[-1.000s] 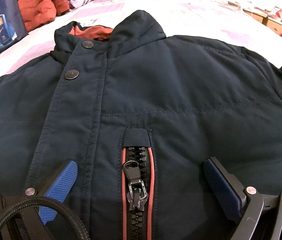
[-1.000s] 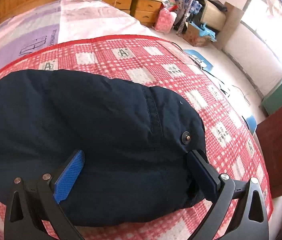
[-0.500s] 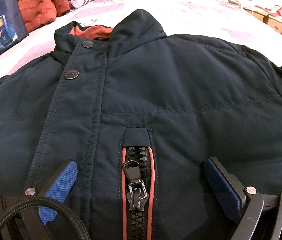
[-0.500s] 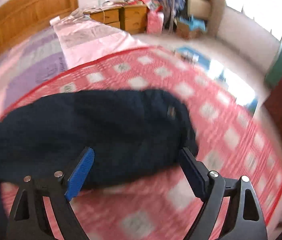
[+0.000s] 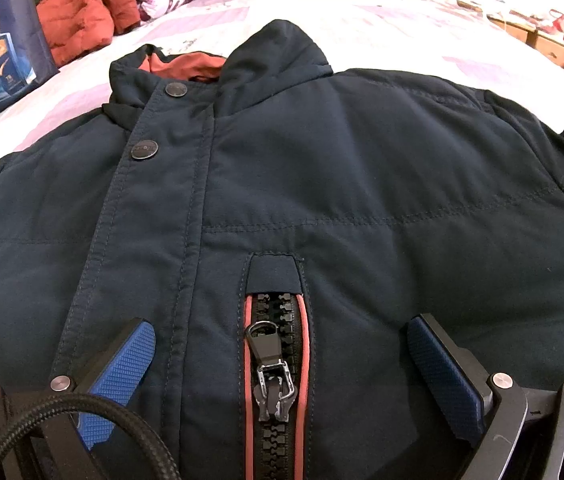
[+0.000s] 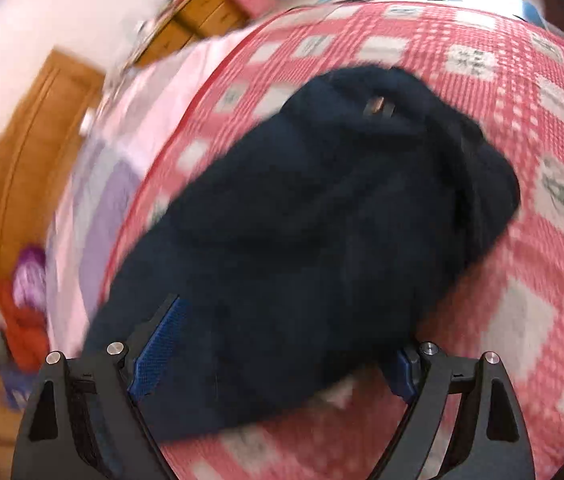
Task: Fold large clothes
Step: 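Grasp the sleeve cuff with the right gripper and lift it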
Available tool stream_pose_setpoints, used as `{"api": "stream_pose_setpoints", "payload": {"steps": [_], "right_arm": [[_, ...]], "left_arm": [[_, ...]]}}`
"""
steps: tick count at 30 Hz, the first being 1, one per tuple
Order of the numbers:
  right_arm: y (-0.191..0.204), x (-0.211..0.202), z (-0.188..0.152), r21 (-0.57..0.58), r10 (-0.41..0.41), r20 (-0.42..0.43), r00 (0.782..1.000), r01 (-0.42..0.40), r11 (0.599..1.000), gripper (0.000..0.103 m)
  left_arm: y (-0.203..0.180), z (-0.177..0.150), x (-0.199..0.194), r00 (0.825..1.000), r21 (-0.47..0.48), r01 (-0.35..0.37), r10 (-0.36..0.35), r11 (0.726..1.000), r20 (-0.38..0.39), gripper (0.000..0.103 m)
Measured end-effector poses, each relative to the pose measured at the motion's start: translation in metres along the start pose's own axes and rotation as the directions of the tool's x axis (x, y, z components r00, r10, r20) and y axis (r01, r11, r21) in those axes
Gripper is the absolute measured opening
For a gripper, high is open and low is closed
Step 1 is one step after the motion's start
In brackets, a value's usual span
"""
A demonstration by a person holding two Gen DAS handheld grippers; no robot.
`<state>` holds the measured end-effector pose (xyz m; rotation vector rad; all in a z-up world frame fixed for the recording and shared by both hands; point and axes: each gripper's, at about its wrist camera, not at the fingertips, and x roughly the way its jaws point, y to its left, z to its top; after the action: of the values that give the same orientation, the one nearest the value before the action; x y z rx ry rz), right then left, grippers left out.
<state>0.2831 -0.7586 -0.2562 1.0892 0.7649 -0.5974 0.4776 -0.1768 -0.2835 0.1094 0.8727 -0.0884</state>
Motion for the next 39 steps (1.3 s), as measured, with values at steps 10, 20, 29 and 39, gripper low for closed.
{"api": "stream_pose_setpoints", "payload": {"steps": [10,20,29,39], "right_arm": [[0.006,-0.015,0.016,-0.022,-0.068,0.125,0.99,0.071,0.997,0.02],[0.02,-0.045,0.017,-0.135,-0.204,0.254,0.945,0.244,0.96,0.016],[0.074,-0.083,0.001,-0.235,-0.262,0.376,0.889,0.365,0.901,0.016],[0.231,-0.142,-0.062,-0.54,-0.081,0.572,0.816,0.449,0.712,0.016]], "left_arm": [[0.001,0.0,0.0,1.0,0.002,-0.003,0.003,1.0,0.003,0.103],[0.001,0.0,-0.001,1.0,0.013,-0.004,0.004,1.0,0.002,0.103],[-0.003,0.005,0.004,0.999,0.036,-0.027,0.028,0.999,-0.029,0.103],[0.032,0.027,-0.032,1.0,-0.01,-0.02,0.02,1.0,-0.021,0.103]]}}
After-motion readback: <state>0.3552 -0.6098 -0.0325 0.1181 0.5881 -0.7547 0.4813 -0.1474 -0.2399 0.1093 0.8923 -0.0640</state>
